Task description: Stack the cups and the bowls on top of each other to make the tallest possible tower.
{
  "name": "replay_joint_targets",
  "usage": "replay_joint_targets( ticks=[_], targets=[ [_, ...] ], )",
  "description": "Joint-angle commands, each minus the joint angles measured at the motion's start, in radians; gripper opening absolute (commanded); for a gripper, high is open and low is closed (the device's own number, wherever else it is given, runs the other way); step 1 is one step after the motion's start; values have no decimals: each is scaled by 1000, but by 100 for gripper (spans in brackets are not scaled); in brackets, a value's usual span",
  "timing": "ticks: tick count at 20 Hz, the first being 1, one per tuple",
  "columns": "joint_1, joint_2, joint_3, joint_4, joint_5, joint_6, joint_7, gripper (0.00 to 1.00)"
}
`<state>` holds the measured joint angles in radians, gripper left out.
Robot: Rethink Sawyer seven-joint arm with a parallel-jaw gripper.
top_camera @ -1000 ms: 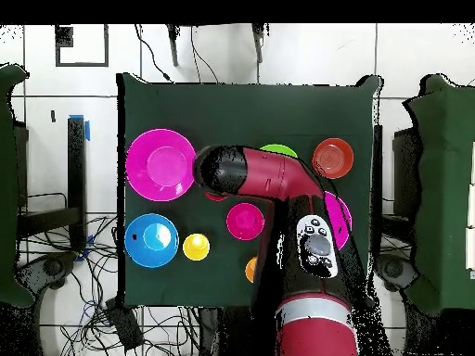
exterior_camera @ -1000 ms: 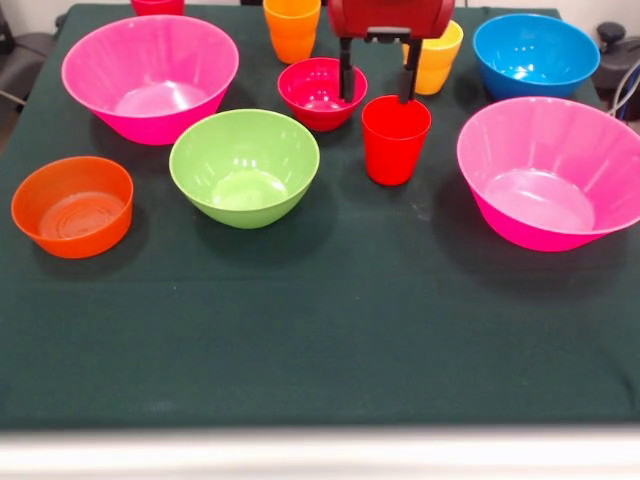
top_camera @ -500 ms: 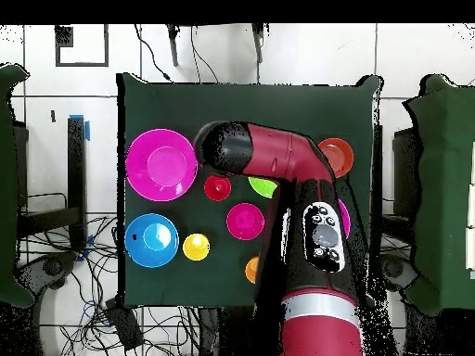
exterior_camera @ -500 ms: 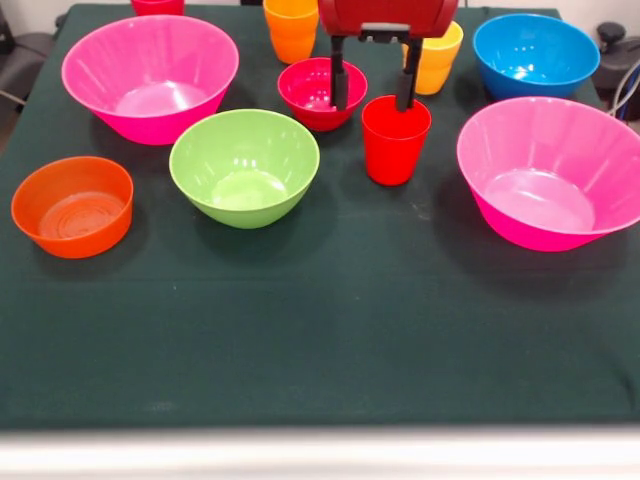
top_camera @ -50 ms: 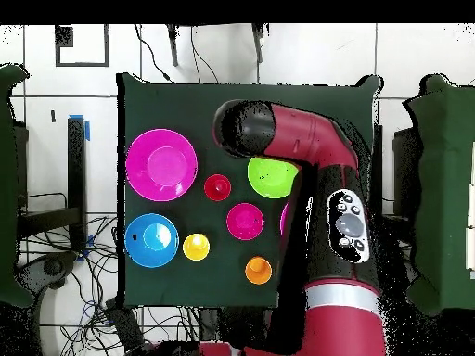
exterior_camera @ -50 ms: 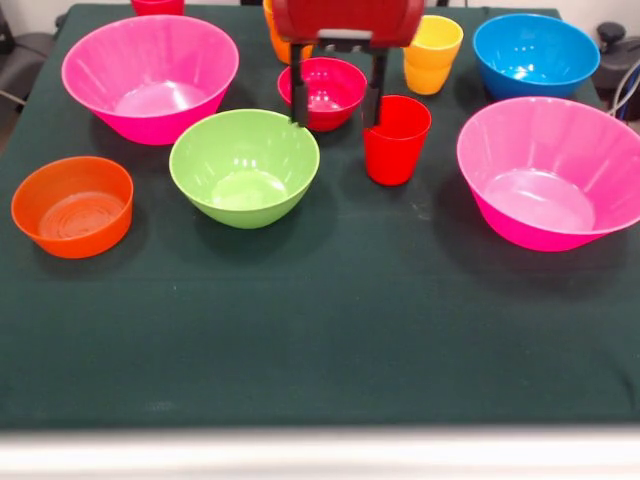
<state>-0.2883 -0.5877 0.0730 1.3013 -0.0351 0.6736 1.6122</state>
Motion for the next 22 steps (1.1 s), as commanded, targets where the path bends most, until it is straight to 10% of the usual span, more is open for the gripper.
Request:
replay_joint_targets(
  ticks=[1,22],
  targets=[
    [-59,75,118,-67,-118,106,-246,100],
    [-138,179,209,-69,-165,38,-133,100]
  ],
)
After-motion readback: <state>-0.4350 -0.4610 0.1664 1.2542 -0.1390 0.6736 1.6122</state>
